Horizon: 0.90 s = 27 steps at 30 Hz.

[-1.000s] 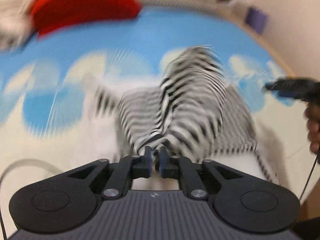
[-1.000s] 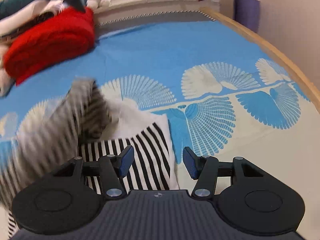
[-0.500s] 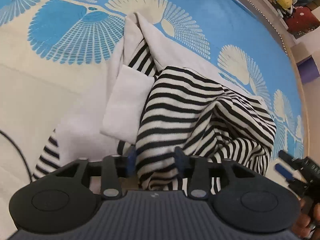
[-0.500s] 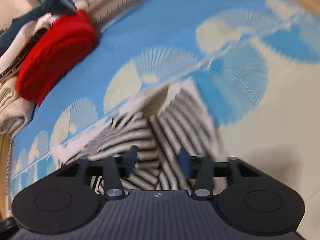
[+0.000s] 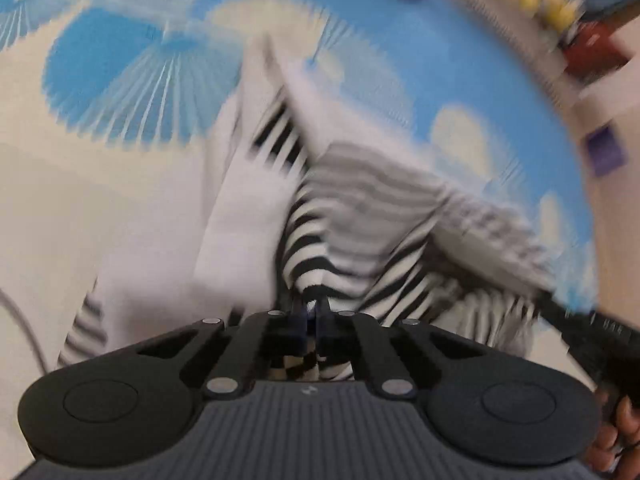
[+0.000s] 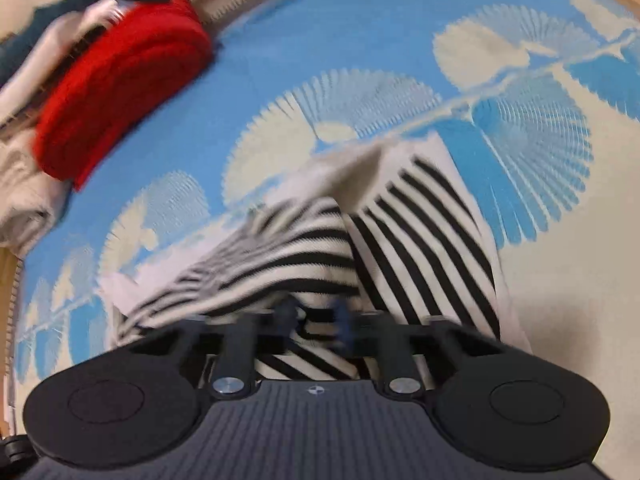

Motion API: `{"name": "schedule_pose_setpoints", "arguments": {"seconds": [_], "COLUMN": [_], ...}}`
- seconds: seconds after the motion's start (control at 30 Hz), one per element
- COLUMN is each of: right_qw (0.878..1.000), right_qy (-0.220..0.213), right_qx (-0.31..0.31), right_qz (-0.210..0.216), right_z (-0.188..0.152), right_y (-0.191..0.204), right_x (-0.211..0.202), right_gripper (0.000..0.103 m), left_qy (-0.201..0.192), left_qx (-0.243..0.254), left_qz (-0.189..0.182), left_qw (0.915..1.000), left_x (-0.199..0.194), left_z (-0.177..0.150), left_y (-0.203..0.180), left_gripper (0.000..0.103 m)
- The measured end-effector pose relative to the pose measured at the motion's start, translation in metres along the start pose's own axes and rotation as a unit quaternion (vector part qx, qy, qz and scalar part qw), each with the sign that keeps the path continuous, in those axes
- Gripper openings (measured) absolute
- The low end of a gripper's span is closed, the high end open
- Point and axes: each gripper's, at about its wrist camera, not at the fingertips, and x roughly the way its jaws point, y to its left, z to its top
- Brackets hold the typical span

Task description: Fold small clothes

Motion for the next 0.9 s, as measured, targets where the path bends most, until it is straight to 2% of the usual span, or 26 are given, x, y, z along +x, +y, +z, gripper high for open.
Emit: {"name": "schedule_pose_setpoints", "arguments": {"seconds": [0.03,0.07,0.1,0.17,0.2,0.23,0.27,0.3,0.33,0.37,0.4,0.43,0.47,0.5,0.53,0.57,0.6,0.7,0.73,0.77,0.8,0.83,0.9], "right_qw": [0.998,0.998,0.996,0.990,0.988,0.988,0.992,0.996,0.999,1.000,0.999,0.999,0.999,0.999,0.999,0.999,0.999,0.998,0.998,0.998,0.998,0.999,1.000], "right_qy": [-0.044,-0.044,-0.067,-0.120,-0.141,-0.145,-0.124,-0.082,-0.041,0.009,0.034,0.049,0.052,0.051,0.046,0.041,0.037,0.053,0.060,0.064,0.062,0.052,0.013], "right_qx": [0.023,0.023,0.035,0.029,0.010,-0.007,-0.016,-0.009,0.002,0.011,0.015,0.017,0.015,0.012,0.008,0.006,0.005,0.006,0.007,0.007,0.003,0.000,0.004], "right_qz": [0.029,0.029,0.049,0.064,0.059,0.048,0.032,0.017,0.010,0.007,0.005,0.000,-0.002,0.005,0.018,0.025,0.021,0.016,0.017,0.015,0.009,-0.002,-0.003], "right_z": [0.009,0.009,0.014,0.021,0.021,0.021,0.021,0.018,0.014,0.007,0.002,-0.002,-0.003,-0.004,-0.002,0.000,-0.001,-0.006,-0.009,-0.011,-0.012,-0.012,-0.007], "right_y": [-0.006,-0.006,-0.010,-0.014,-0.016,-0.017,-0.021,-0.030,-0.039,-0.048,-0.052,-0.053,-0.050,-0.045,-0.040,-0.036,-0.028,-0.020,-0.018,-0.016,-0.012,-0.011,-0.011], "right_x": [-0.025,-0.025,-0.041,-0.076,-0.090,-0.098,-0.098,-0.091,-0.081,-0.066,-0.056,-0.048,-0.042,-0.038,-0.033,-0.029,-0.024,-0.006,0.000,0.002,0.002,-0.001,-0.020], "right_gripper": [0.001,0.001,0.000,0.000,0.000,0.000,0.000,0.000,0.000,0.000,0.004,0.005,0.007,0.022,0.035,0.058,0.066,0.060,0.058,0.045,0.018,0.004,0.001], "left_qy": [-0.041,-0.090,-0.131,-0.160,-0.154,-0.133,-0.104,-0.064,-0.007,0.030,0.043,0.040,0.036,0.031,0.022,0.016,0.012,0.032,0.040,0.040,0.025,0.004,-0.047], "left_qx": [-0.006,-0.010,-0.004,0.017,0.024,0.029,0.031,0.031,0.029,0.022,0.007,-0.015,-0.028,-0.029,-0.024,-0.019,-0.015,-0.011,-0.011,-0.013,-0.024,-0.030,-0.012], "left_qz": [-0.028,-0.062,-0.088,-0.104,-0.103,-0.090,-0.066,-0.035,0.009,0.042,0.057,0.055,0.045,0.035,0.023,0.017,0.017,0.042,0.049,0.052,0.051,0.042,0.004], "left_qw": [0.9988,0.9940,0.9874,0.9814,0.9824,0.9865,0.9919,0.9968,0.9995,0.9984,0.9974,0.9976,0.9980,0.9985,0.9992,0.9995,0.9997,0.9985,0.9979,0.9978,0.9981,0.9986,0.9988], "left_x": [-0.012,-0.028,-0.043,-0.060,-0.061,-0.056,-0.047,-0.034,-0.016,-0.002,0.004,0.004,0.001,-0.003,-0.007,-0.010,-0.011,0.001,0.006,0.008,0.007,0.002,-0.014], "left_z": [0.004,0.006,0.009,0.012,0.012,0.012,0.010,0.008,0.004,-0.001,-0.004,-0.005,-0.004,-0.003,-0.001,0.001,0.001,0.000,-0.003,-0.006,-0.006,-0.005,0.000], "left_y": [0.000,0.001,-0.001,-0.003,-0.003,-0.002,0.001,0.006,0.014,0.021,0.029,0.034,0.035,0.033,0.027,0.023,0.019,0.015,0.016,0.017,0.019,0.021,0.016], "left_gripper": [0.003,0.003,0.003,0.003,0.003,0.003,0.004,0.005,0.008,0.014,0.019,0.026,0.026,0.027,0.034,0.042,0.043,0.040,0.032,0.014,0.012,0.006,0.005]}}
